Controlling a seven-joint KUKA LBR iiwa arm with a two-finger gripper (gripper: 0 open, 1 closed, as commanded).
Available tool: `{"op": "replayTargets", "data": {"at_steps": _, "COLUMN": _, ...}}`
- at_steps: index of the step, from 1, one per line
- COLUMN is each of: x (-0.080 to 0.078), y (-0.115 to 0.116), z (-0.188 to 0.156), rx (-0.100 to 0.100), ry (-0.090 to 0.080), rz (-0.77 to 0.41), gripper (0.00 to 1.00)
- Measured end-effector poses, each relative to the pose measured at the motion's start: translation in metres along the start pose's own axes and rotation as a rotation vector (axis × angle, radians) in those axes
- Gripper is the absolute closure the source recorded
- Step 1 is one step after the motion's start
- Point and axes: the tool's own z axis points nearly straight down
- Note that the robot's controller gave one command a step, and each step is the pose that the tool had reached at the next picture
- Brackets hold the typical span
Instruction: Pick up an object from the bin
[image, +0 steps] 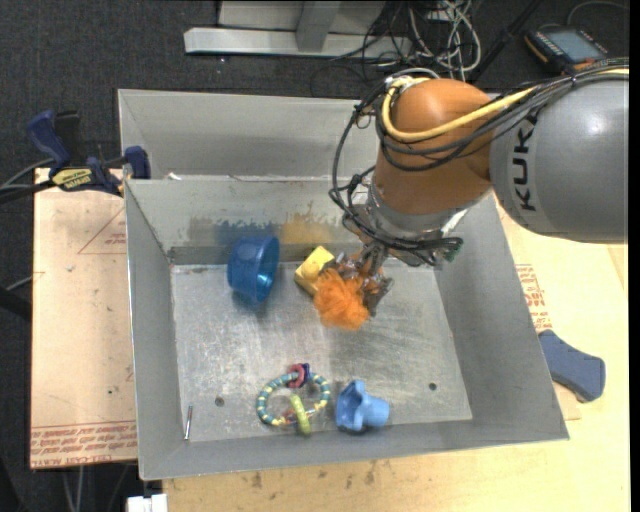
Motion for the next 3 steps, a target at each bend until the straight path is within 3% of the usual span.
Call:
{"op": "replayTargets", "data": {"at_steps": 1, "x": 0.000, "y": 0.000, "z": 0.000, "rx": 0.000, "ry": 0.000, "rz": 0.000, "gripper": 1.00}}
{"op": "replayTargets", "data": {"at_steps": 2, "x": -0.003, "y": -0.006, "z": -0.055, "rx": -0.003, "ry": 0.003, "rz": 0.027, "gripper": 1.00}}
{"op": "replayTargets", "data": {"at_steps": 3, "x": -0.006, "y": -0.010, "z": -0.056, "rx": 0.015, "ry": -0.009, "rz": -0.036, "gripper": 1.00}}
